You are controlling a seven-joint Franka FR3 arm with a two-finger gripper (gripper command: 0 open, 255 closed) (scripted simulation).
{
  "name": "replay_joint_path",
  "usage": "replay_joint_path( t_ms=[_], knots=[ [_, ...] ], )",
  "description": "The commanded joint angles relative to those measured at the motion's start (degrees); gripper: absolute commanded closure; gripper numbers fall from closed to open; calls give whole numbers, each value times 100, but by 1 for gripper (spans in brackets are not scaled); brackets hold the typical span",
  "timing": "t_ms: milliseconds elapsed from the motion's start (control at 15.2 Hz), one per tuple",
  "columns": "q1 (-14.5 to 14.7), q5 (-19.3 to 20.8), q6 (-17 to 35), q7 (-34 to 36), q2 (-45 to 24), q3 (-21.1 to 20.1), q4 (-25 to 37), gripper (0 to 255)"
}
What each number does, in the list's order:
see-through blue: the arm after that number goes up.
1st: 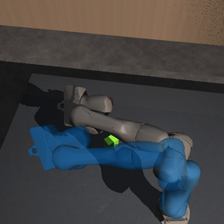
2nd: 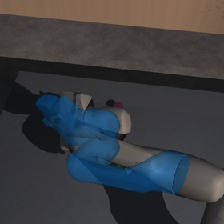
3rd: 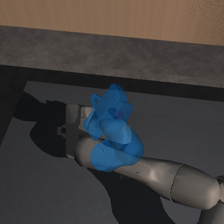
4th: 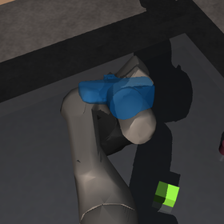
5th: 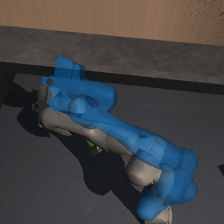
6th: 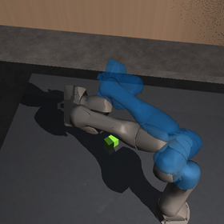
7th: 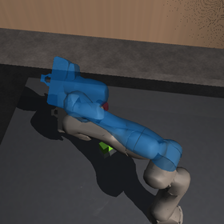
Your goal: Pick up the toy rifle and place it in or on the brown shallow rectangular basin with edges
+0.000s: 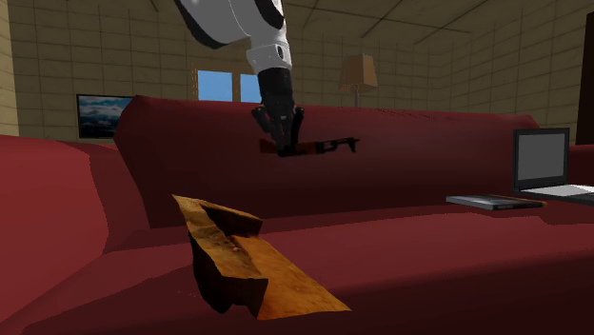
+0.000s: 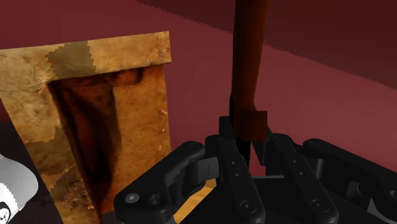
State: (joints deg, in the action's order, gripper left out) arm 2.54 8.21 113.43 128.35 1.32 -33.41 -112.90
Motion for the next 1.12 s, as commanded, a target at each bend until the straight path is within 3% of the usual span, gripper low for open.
replay_joint_path(
  t_ms=[0,264,660,1056],
  knots=[
    [-6,-320,144,-150,544,29,-579,255],
    [153,-890,254,-471,1574,190,-1567,255],
    [644,-1530,120,-802,3076,505,-2858,255],
    [679,-1571,520,-752,3029,427,-3216,255]
  ],
)
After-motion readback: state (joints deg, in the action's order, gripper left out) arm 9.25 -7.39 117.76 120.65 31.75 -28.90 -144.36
